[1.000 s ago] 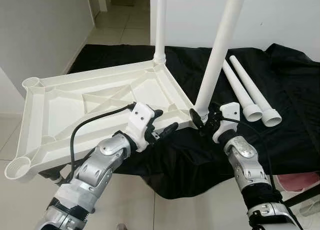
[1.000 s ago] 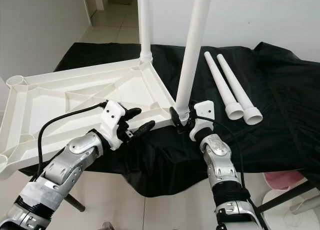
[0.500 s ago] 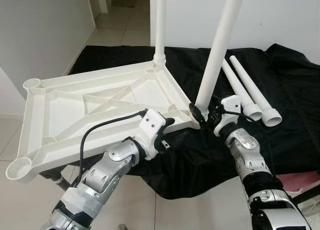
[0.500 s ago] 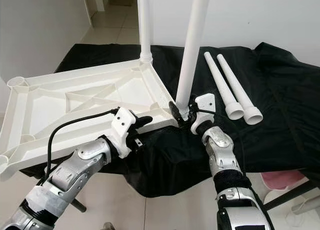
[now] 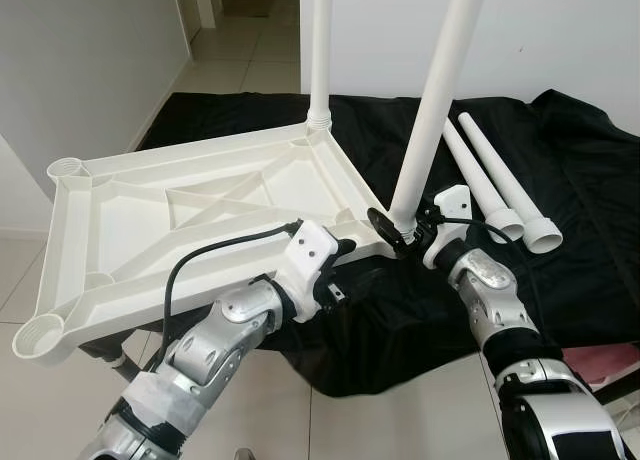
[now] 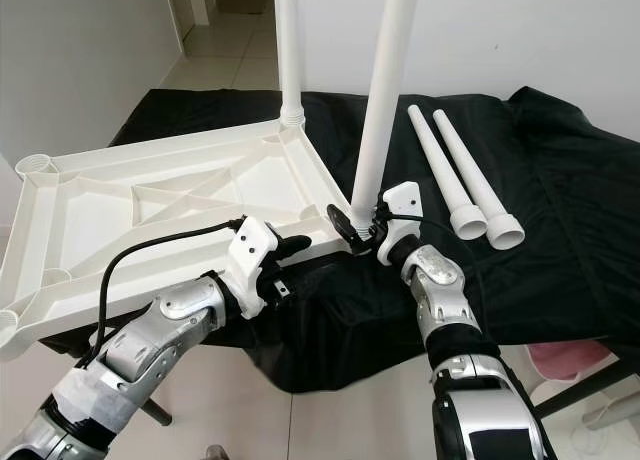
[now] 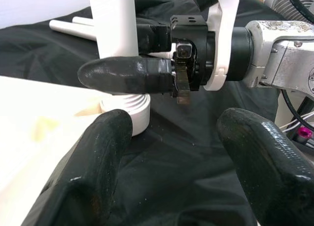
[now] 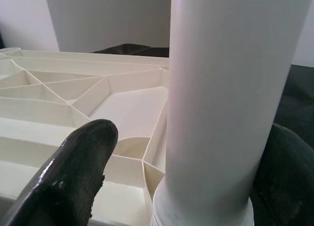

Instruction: Building children table

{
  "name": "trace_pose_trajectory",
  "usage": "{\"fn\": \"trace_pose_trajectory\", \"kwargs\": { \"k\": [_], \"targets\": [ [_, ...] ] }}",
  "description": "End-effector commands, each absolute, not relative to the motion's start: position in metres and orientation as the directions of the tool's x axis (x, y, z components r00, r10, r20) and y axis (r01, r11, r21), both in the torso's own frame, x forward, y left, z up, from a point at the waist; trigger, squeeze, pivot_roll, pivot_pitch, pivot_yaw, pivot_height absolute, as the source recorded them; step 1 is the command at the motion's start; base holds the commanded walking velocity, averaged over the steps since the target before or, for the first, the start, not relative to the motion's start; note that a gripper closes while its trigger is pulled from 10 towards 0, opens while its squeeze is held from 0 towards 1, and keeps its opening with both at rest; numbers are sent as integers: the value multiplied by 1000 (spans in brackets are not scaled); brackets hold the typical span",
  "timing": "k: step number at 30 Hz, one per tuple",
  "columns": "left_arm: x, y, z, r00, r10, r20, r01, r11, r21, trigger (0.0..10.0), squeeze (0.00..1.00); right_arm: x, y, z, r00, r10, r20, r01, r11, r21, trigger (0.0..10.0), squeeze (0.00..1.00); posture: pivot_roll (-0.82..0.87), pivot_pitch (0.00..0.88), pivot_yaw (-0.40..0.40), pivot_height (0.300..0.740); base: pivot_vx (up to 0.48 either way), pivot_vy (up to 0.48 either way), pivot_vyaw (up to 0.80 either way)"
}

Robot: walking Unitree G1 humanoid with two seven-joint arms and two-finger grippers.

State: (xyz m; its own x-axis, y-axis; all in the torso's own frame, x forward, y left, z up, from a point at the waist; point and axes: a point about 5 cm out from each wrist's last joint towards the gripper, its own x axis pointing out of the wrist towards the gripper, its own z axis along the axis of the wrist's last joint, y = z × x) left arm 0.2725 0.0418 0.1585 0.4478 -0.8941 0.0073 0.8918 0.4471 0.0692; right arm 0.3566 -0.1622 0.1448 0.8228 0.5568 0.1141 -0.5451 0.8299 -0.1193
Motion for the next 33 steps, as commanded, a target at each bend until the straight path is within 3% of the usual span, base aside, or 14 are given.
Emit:
{"fn": "trace_pose_trajectory", "kwargs": {
  "k": [1,10,21,24,26,33],
  "targets": [
    [261,38,157,211,-977,-28,975,208,74,10000,0,357,-151,143,786,610,94,-598,791,-130,10000,0,-34,0,15,740,0,0,0],
    [259,44,155,225,-973,-51,973,221,69,10000,0,347,-125,133,702,705,101,-700,709,-79,10000,0,-17,36,10,740,0,0,0],
    [252,53,149,177,-976,-126,982,168,83,10000,0,358,-148,140,740,668,79,-661,744,-101,10000,0,-2,34,16,740,0,0,0],
    [250,57,148,170,-976,-138,984,159,86,10000,0,360,-149,144,740,668,79,-660,744,-105,9569,0,-3,35,15,740,0,0,0],
    [250,59,148,178,-974,-143,982,166,89,10000,0,361,-150,146,740,668,80,-659,744,-112,0,0,2,32,5,740,0,0,0],
    [253,62,148,215,-967,-140,974,201,107,10000,0,363,-153,148,750,656,86,-647,754,-114,0,0,7,33,-7,740,0,0,0]
  ]
}}
